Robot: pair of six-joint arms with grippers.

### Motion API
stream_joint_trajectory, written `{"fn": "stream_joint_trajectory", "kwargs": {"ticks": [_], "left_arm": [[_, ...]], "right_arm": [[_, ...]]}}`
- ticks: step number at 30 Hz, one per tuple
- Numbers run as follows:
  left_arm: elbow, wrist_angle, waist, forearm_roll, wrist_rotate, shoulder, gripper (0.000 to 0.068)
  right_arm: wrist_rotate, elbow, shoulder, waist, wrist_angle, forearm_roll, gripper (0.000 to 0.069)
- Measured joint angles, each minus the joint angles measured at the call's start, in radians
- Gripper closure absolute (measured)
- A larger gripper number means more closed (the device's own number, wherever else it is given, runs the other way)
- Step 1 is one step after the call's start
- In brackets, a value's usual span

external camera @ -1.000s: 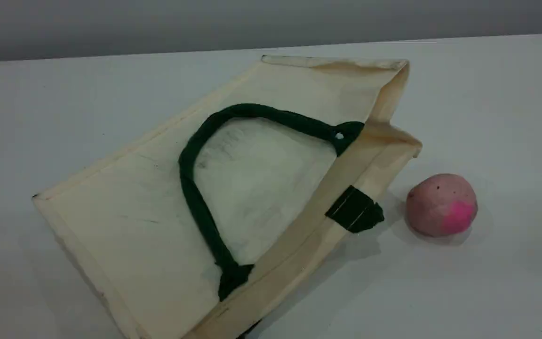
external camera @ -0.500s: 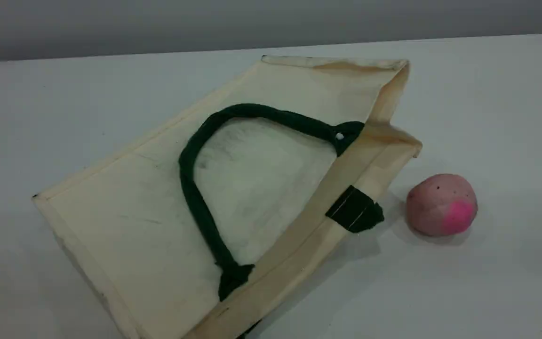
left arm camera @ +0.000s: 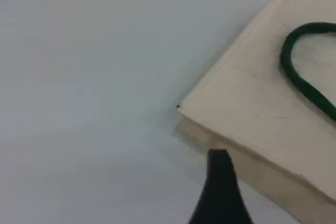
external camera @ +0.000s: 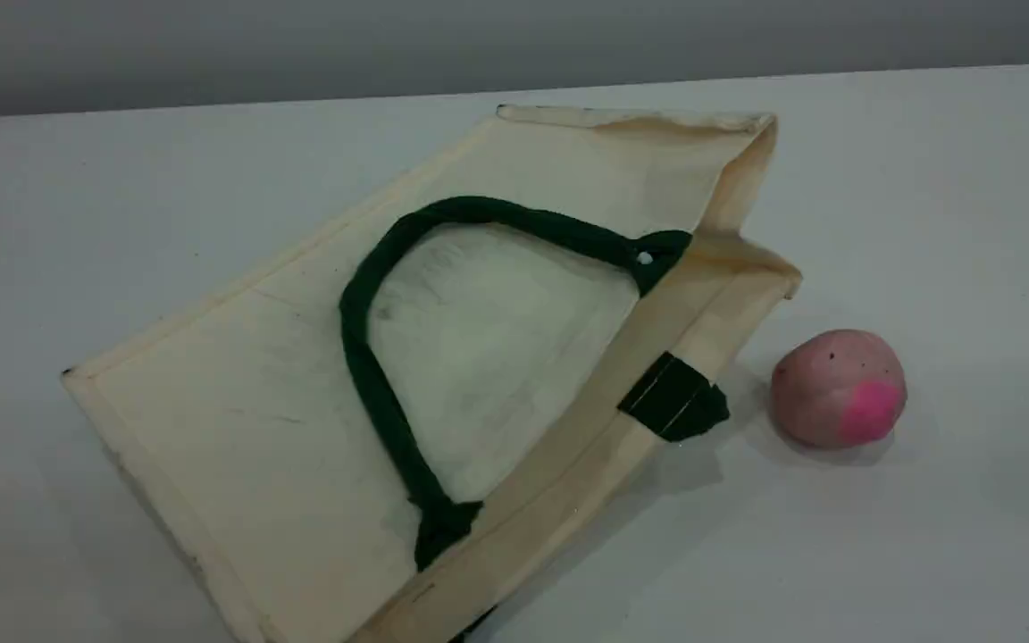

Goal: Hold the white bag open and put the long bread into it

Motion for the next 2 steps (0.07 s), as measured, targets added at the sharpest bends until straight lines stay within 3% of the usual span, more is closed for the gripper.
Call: {"fn": "stream_joint_trajectory", "kwargs": {"ticks": [2], "left_arm": [[0.0, 0.0, 0.0, 0.0, 0.0, 0.0, 0.0209]], "right_arm": [[0.0, 0.0, 0.0, 0.0, 0.0, 0.0, 0.0148]]}}
